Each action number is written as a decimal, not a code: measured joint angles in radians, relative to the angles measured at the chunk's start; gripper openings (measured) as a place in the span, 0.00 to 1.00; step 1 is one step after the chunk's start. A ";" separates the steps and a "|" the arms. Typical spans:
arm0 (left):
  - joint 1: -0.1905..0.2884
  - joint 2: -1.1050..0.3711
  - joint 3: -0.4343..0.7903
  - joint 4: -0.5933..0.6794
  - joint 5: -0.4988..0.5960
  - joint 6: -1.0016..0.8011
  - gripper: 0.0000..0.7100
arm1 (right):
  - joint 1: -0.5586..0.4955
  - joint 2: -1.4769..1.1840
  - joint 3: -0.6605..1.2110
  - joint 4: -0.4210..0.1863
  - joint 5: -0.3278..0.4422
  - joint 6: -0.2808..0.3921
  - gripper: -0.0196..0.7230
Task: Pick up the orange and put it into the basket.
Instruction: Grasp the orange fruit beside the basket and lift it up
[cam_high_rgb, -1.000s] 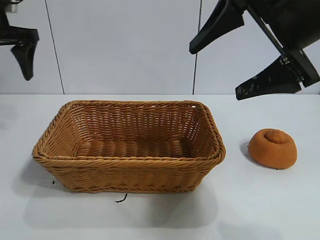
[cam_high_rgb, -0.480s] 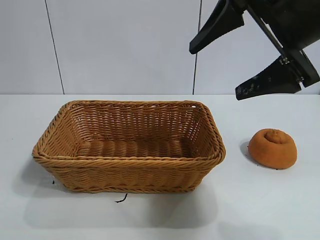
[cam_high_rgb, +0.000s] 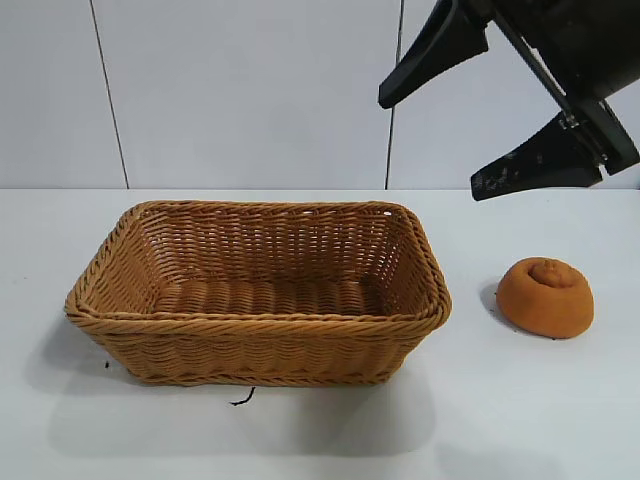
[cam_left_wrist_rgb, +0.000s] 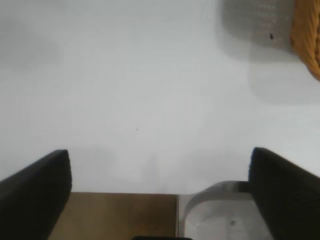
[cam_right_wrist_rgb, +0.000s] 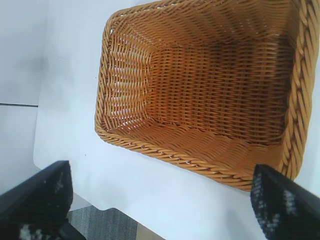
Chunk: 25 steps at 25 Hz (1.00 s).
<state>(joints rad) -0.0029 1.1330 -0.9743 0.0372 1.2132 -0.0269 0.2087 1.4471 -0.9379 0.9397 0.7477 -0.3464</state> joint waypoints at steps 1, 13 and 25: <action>0.000 -0.049 0.037 0.000 0.000 0.000 0.98 | 0.000 0.000 0.000 0.000 0.000 0.000 0.96; 0.000 -0.609 0.417 -0.081 -0.107 -0.004 0.98 | 0.000 0.000 0.000 0.004 0.001 0.000 0.96; 0.000 -0.997 0.472 -0.091 -0.152 -0.003 0.98 | 0.000 0.000 -0.003 0.012 0.001 0.000 0.96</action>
<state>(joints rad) -0.0029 0.1360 -0.5022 -0.0538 1.0612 -0.0299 0.2087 1.4471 -0.9410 0.9520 0.7486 -0.3464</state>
